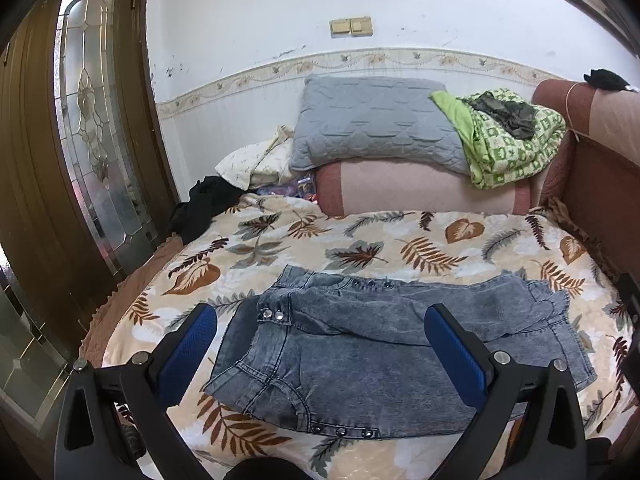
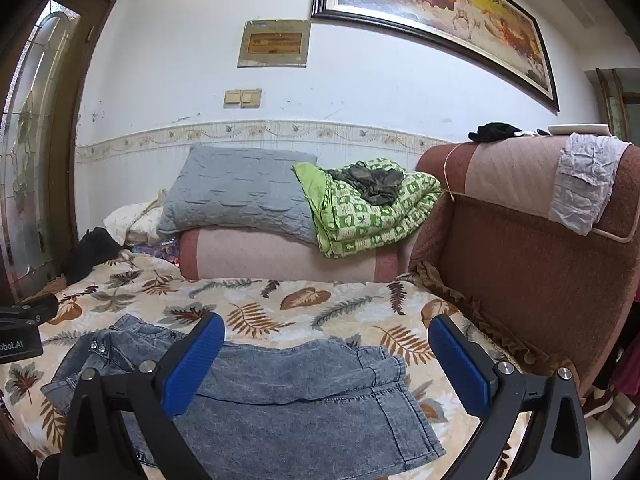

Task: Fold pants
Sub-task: 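Move both tools toward the grey-blue jeans lying on the bed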

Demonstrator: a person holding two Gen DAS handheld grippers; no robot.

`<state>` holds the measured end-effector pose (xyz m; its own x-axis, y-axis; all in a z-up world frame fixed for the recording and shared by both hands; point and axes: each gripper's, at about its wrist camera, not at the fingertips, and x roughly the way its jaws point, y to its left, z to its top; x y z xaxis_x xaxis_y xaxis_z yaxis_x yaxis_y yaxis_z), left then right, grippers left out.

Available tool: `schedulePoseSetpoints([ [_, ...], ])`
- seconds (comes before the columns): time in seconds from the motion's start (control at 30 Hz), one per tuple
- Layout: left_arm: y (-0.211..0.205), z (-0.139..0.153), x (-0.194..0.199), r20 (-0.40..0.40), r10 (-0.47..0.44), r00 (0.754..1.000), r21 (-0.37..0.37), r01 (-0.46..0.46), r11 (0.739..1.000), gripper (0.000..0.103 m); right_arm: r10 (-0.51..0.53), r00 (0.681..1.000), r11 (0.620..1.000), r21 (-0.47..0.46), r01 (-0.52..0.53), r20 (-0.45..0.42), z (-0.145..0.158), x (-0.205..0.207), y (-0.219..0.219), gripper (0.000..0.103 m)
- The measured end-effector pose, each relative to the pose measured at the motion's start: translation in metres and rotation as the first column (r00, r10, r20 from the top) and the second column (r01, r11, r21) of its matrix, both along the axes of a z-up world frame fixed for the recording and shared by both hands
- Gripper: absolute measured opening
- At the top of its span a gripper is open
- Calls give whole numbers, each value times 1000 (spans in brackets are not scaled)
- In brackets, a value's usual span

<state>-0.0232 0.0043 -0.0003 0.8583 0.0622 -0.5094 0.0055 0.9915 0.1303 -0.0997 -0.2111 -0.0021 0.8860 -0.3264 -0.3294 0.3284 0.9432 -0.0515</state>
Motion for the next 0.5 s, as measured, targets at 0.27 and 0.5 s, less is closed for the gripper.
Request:
schedulePoseSetpoints([
  [0.27,11,-14,20,-32,42,999,2,-42,999,103,-19,999,1000,13,20,-44,-11,13,-6,103],
  [0.5,16,-18,24,-27,45,999,-4,-45,999,103,-22,998,1000,12,23,-65,-17,21,-8,103],
])
